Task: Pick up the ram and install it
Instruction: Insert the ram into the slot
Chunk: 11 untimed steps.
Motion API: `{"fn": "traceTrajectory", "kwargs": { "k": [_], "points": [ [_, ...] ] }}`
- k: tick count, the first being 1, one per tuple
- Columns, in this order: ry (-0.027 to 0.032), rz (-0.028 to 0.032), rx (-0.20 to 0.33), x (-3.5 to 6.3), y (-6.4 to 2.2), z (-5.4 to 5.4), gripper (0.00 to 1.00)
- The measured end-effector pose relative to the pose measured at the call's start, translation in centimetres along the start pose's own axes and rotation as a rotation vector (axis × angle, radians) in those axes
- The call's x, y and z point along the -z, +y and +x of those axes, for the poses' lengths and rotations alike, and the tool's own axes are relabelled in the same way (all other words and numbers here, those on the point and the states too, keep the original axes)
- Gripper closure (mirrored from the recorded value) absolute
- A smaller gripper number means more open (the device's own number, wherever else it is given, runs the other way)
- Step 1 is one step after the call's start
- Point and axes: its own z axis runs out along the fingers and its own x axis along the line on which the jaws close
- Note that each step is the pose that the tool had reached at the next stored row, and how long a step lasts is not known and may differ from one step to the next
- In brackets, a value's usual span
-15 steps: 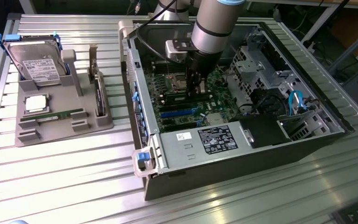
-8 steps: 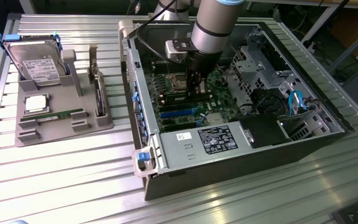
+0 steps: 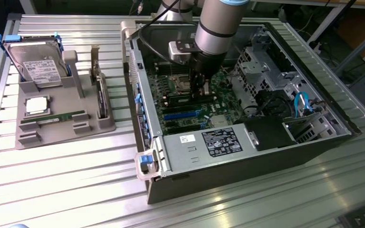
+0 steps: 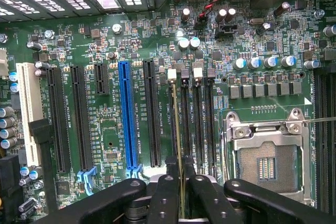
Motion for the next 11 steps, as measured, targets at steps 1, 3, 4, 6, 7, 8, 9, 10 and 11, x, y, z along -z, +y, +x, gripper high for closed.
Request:
{"fn": "traceTrajectory", "kwargs": {
  "k": [1,3,4,6,7,8,9,10,11],
  "points": [
    [0.0001,-0.0001,0.0,0.0,0.0,0.0,0.86],
    [0.0001,0.0,0.0,0.0,0.0,0.0,0.86],
    [0.0,0.0001,0.0,0.0,0.0,0.0,0.86],
    [0.0,-0.0001,0.0,0.0,0.0,0.0,0.79],
    [0.0,0.0,0.0,0.0,0.0,0.0,0.79],
    [0.0001,-0.0001,0.0,0.0,0.0,0.0,0.73],
    [0.0001,0.0,0.0,0.0,0.0,0.0,0.73],
    [0.0001,0.0,0.0,0.0,0.0,0.0,0.73],
    [0.0005,-0.0002,0.0,0.09,0.0,0.01,0.73]
  ]
}}
